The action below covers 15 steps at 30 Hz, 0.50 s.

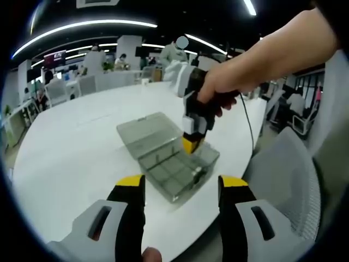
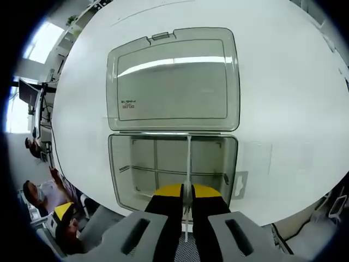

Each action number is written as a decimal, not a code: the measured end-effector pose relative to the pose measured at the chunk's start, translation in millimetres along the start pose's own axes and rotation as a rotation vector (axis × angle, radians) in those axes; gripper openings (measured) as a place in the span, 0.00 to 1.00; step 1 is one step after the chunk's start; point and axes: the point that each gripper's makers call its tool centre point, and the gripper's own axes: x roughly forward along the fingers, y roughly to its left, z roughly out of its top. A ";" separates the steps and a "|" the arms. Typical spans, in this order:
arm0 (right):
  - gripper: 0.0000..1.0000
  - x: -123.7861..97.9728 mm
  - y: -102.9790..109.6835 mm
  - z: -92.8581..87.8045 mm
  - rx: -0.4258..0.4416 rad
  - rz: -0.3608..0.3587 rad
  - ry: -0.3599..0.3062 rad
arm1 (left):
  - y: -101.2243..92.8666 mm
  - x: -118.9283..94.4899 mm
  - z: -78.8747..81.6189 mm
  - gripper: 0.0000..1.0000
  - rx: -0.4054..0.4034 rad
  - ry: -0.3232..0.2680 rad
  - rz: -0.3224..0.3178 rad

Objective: Insert the divider into the dual guide fixture by aligning both edges with the guide slots and pushing it downward to the bottom, including one-sided entry, uneven engagement, binding, and posture correction.

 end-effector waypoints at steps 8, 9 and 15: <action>0.00 1.5 2.0 -2.4 -0.002 -0.005 0.000 | 0.7 -0.3 0.4 0.51 -0.003 -0.001 0.001; 0.00 2.9 0.9 -1.2 -0.002 -0.008 0.000 | 0.9 -0.4 0.5 0.51 -0.002 -0.001 0.002; 0.00 5.5 1.2 -0.6 -0.004 -0.010 0.000 | 1.3 0.0 0.2 0.51 -0.003 -0.001 0.002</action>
